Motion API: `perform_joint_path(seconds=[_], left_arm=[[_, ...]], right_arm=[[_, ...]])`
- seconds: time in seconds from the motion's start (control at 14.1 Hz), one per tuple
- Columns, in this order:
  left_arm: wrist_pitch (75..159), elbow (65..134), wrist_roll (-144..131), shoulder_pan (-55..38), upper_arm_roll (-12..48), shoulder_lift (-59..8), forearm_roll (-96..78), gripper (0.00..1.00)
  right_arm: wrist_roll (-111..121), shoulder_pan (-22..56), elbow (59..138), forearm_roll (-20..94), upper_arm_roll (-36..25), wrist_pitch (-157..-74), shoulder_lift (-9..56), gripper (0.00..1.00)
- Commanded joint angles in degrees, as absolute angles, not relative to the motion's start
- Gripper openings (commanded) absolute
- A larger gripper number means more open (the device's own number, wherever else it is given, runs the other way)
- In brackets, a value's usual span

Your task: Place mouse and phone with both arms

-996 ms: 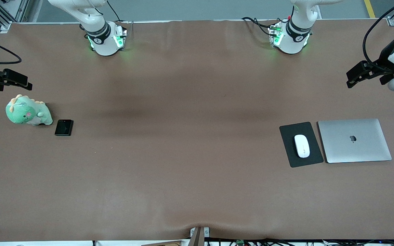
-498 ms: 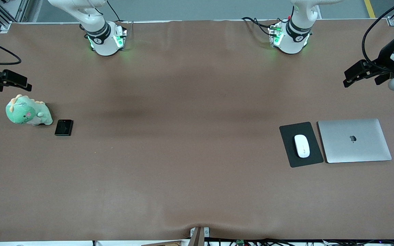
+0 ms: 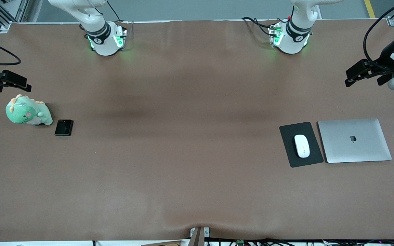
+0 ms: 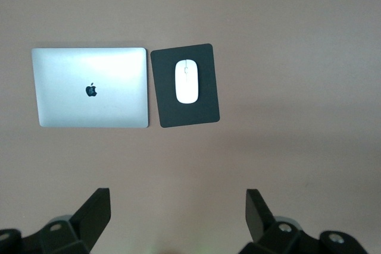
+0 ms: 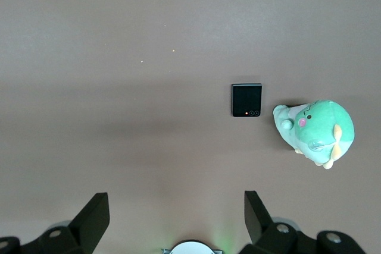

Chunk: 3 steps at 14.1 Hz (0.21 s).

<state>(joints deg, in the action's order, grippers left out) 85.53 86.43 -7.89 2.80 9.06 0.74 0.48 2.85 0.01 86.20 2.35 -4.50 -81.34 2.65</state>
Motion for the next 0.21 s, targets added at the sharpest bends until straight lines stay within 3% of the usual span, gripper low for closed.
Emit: perform_joint_path(seconds=[0.0, 0.14], left_arm=[[84.6, 86.5, -6.5, 2.6, 9.0, 1.6, 1.8, 1.00], [84.6, 86.4, -6.5, 2.6, 8.9, 1.6, 1.8, 1.00]], right_arm=[[1.8, 0.7, 86.1, 1.3, -5.0, -81.5, 2.0, 1.00], [1.8, 0.7, 86.0, 1.3, -5.1, -81.6, 2.0, 1.00]])
